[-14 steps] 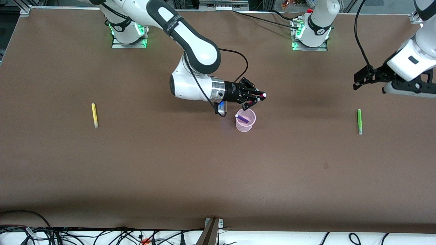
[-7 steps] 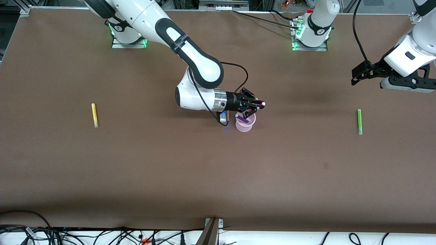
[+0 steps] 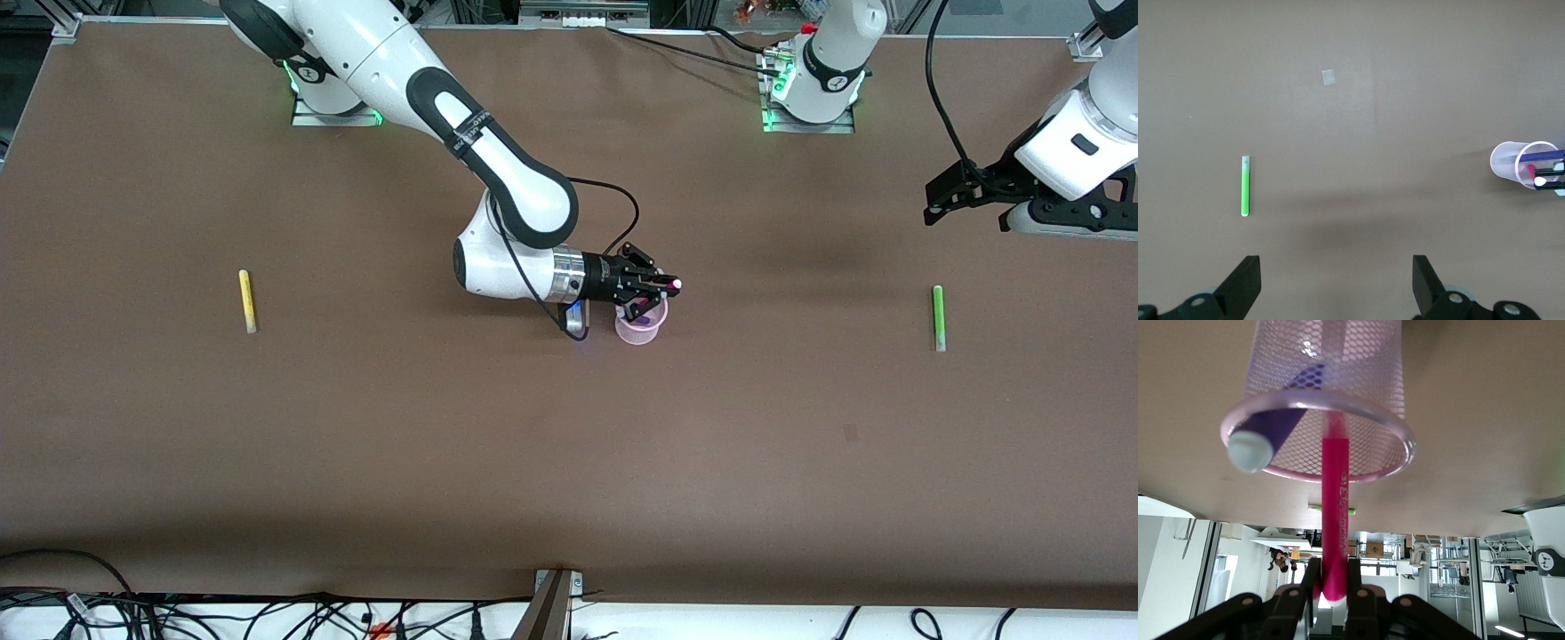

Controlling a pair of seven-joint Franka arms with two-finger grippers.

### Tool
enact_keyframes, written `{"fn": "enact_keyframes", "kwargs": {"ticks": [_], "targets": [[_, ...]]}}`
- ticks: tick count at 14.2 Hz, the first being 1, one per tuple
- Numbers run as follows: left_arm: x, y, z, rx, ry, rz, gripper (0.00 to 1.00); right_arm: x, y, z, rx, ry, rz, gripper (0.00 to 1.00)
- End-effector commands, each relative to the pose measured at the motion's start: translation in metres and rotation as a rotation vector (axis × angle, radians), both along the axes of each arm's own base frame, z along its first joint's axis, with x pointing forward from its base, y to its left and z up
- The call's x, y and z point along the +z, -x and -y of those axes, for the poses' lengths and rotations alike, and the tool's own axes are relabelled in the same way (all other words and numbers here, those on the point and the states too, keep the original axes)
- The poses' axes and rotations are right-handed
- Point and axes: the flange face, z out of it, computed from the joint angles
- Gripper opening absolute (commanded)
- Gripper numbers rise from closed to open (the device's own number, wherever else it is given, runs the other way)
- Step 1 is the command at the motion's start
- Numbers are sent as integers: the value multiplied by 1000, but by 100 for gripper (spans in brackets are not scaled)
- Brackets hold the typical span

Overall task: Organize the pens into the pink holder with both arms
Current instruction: 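Carry the pink marker over the pink cup with the right gripper, then release the pink marker into the pink cup with the right gripper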

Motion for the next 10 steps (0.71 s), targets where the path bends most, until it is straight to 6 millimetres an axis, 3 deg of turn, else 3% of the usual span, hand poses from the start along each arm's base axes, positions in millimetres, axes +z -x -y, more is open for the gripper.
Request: {"fn": "enact_keyframes", "kwargs": {"ticks": [1,5,8,10], "targets": [[3,-11,0,14,10,-1,100,10,-13,3,10,-5,55,100],[11,-9,11,-5,9,5,100,61,-31,17,240,215,399,100],[18,-4,4,27,8,-19,100,104,-67,67,273,293,473,100],[21,-4,11,13,8,-17,100,134,-85,105,349,376,507,100]]}}
